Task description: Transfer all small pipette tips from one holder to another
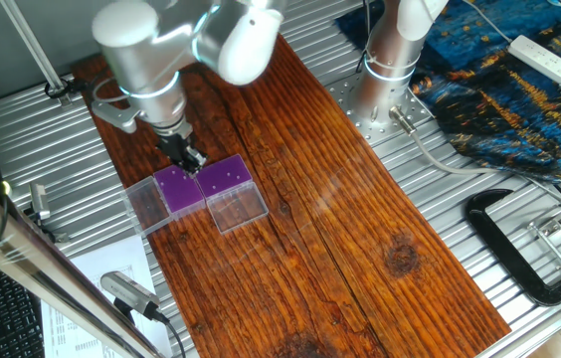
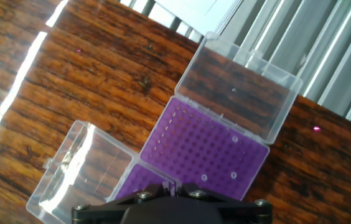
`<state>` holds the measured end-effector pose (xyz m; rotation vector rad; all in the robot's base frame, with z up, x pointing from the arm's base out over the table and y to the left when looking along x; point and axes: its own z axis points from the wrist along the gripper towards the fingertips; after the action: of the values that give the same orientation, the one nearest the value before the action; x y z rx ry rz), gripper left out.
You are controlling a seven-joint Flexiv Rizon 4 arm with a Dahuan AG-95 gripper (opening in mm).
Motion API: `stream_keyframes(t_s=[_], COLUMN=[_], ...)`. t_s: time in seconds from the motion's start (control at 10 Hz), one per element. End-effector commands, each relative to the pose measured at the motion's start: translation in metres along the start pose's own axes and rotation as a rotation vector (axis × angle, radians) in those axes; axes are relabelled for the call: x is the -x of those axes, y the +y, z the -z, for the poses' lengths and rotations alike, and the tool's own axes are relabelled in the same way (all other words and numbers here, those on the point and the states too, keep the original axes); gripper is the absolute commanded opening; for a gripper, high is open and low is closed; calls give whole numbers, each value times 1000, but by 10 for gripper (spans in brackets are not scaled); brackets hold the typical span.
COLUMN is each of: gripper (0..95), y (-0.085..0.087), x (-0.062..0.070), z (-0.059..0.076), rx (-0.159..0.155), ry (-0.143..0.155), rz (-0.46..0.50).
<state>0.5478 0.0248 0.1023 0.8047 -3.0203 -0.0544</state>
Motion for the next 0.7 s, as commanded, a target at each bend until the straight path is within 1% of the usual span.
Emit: stream_keyframes(t_s=[0.1,0.3,0.5,0.7], gripper=[0,0,0,0], y=[-1,9,22,25], x=[3,1,-7,-12], z=[-1,-3,-11,-13], rx=[38,42,45,45], ry=[8,16,5,3], rz=[89,86,74,73])
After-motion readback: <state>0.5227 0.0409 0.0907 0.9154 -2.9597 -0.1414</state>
